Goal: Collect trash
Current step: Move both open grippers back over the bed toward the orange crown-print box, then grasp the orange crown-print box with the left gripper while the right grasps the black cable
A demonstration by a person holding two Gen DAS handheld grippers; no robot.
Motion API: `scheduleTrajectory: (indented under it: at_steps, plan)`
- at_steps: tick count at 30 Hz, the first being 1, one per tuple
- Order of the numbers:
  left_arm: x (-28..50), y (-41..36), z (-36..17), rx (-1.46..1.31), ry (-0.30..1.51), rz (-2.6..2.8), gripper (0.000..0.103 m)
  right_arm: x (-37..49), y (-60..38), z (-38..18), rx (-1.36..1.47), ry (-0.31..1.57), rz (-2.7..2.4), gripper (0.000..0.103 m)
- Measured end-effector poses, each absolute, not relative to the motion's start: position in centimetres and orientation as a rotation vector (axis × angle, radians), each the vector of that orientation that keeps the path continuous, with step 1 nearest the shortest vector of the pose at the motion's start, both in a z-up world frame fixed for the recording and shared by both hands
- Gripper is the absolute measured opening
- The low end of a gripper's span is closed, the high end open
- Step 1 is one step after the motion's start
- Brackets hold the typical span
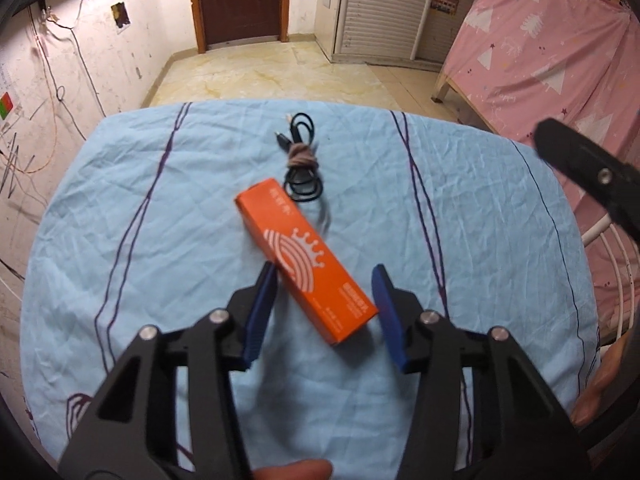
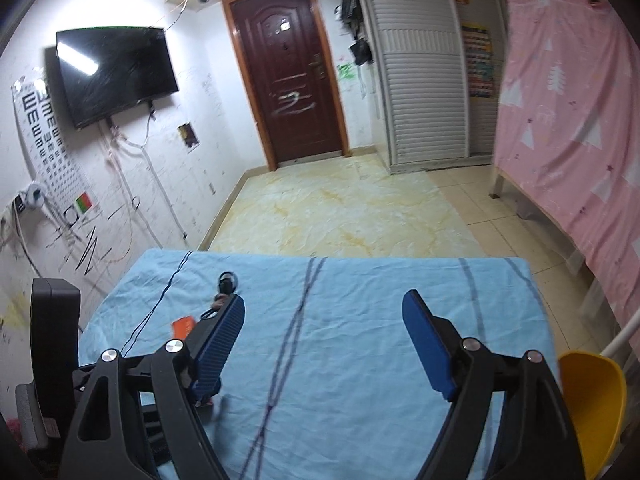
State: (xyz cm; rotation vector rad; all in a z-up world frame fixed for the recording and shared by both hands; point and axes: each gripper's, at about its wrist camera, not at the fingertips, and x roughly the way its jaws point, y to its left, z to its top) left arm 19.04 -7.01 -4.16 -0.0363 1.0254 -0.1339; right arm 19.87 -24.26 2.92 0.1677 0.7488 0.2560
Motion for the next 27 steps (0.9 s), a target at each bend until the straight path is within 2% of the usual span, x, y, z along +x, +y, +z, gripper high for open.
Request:
scheduleTrajectory:
  at_steps: [4,7,24,27]
  plan:
    - [19.4,-6.1,-4.6,-0.035,1.017,-0.111,0.029,21.3,-22.3,2.4,0.158,0.782,0.296,0.077]
    - [19.2,-5.2,-4.6,-0.053,1.015,-0.107,0.022,22.3,-20.7,1.9,0.142,0.803,0.316,0.077]
    - [17.3,0.4,-4.4,-0.134,1.003,-0.078,0.022,26.4,-11.5,-2.5,-0.031,0.947,0.439,0.077]
    - [17.1,0.7,-4.4,-0.144,1.002,-0.076,0.022,26.9,-10.6,-2.7,-0.044,0.945,0.463,0.074]
